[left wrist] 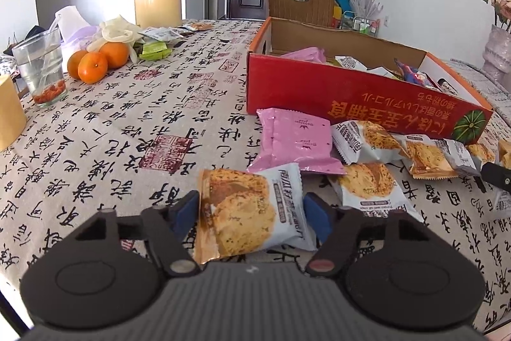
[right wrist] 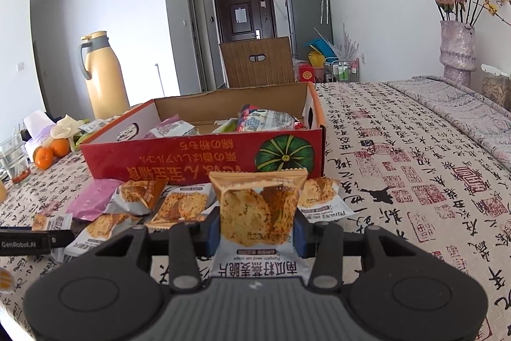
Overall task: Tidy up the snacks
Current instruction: 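Grasp a white cracker packet with the right gripper while the left gripper grasps another cracker packet, then carry both cracker packets over the box and open both grippers inside, then move both tools back over the snack pile, then grasp a cracker packet with the right gripper while the left gripper grasps another cracker packet, then carry both cracker packets over the box and open both grippers inside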
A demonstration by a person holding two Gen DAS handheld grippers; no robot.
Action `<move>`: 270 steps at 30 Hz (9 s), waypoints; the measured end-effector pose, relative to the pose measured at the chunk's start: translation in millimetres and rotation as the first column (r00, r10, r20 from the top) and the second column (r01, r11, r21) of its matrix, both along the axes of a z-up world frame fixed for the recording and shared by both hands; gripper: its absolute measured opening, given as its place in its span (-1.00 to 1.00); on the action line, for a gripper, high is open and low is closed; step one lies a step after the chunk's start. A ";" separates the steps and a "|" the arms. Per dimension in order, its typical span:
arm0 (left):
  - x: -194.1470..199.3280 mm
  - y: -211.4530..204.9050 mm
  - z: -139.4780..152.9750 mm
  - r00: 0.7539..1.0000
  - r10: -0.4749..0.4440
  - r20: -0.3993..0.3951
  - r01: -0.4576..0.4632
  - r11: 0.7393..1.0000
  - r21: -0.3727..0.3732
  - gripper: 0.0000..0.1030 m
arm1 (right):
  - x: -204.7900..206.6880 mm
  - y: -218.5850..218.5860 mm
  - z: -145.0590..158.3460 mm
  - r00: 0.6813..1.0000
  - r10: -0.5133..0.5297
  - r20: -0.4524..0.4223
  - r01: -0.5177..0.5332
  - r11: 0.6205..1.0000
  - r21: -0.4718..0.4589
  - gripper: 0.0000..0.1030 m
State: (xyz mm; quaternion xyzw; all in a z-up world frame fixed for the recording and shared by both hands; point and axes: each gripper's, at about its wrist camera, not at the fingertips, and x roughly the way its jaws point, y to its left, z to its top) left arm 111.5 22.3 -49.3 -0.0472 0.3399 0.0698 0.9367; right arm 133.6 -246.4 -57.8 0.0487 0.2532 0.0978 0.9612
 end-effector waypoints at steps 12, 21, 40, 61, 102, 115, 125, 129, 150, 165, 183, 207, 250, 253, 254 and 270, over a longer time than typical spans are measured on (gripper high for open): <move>-5.6 6.2 1.4 1.000 -0.012 0.029 0.013 0.999 -0.036 0.07 | -1.1 -0.4 -0.7 1.000 0.003 -0.004 -0.003 1.000 0.003 -0.16; -11.5 5.6 13.5 0.997 -0.038 0.072 0.041 0.999 -0.032 0.06 | -1.0 0.0 -0.2 1.000 0.005 0.001 -0.005 1.000 0.002 -0.16; 39.0 -31.1 89.7 0.952 -0.137 0.274 0.137 0.990 0.022 0.07 | 37.6 25.3 50.9 0.988 0.020 0.152 -0.019 1.000 -0.010 -0.16; 152.0 -50.8 80.5 0.944 -0.089 0.318 0.069 0.995 0.074 0.07 | 152.3 43.0 45.8 0.988 0.034 0.152 -0.036 0.999 0.010 -0.16; 120.5 -42.7 96.4 0.921 -0.007 0.389 0.009 1.000 -0.004 1.00 | 126.2 29.9 59.2 0.983 -0.052 0.177 0.057 0.998 -0.024 1.00; 66.8 -41.4 91.6 0.940 -0.048 0.338 0.061 0.998 -0.028 1.00 | 59.2 13.7 60.9 0.986 -0.031 0.162 0.038 0.999 -0.039 1.00; 41.4 -38.3 56.5 0.977 -0.082 0.196 0.092 0.995 -0.046 1.00 | 16.8 2.3 35.6 0.996 -0.019 0.092 0.023 0.999 -0.042 1.00; 33.4 -43.3 37.1 0.986 -0.118 0.121 0.123 0.992 -0.036 1.00 | 5.3 -3.3 21.5 0.998 -0.023 0.054 0.026 0.999 -0.038 1.00; 26.6 -71.2 -7.2 0.995 -0.100 -0.023 0.101 0.994 0.052 0.53 | -15.5 -16.5 -6.2 0.999 -0.027 -0.035 0.027 1.000 -0.014 1.00; 1.6 -72.7 0.1 0.978 -0.202 0.057 0.201 0.979 0.013 -0.19 | -15.9 -15.8 -9.4 0.999 -0.021 -0.048 0.020 1.000 -0.017 1.00; -15.1 -54.5 30.3 0.969 -0.177 0.172 0.182 0.983 -0.013 -0.19 | 36.0 -41.9 9.9 0.994 -0.106 -0.030 0.104 0.992 -0.078 1.00; -10.7 -47.7 28.5 0.975 -0.146 0.168 0.151 0.988 -0.018 -0.18 | 85.0 -26.3 -14.9 0.988 -0.071 -0.139 0.049 0.987 -0.153 0.14; 79.5 -60.0 100.1 0.923 -0.175 0.343 0.168 0.984 0.051 -0.18 | 106.1 37.3 87.5 0.976 0.090 0.199 -0.085 0.996 -0.032 -0.12; 97.6 -57.2 101.7 0.925 -0.159 0.346 0.154 0.987 0.041 -0.18 | 123.3 41.9 89.1 0.975 0.085 0.205 -0.080 0.996 -0.030 -0.12; 103.4 -56.4 102.3 0.926 -0.150 0.347 0.148 0.988 0.031 -0.18 | 128.7 42.6 88.3 0.975 0.081 0.206 -0.077 0.997 -0.027 -0.12; 168.1 -40.1 62.3 0.953 -0.073 0.296 0.087 0.996 -0.034 -0.18 | 162.7 45.7 42.9 0.987 0.072 0.144 -0.069 0.997 -0.030 -0.07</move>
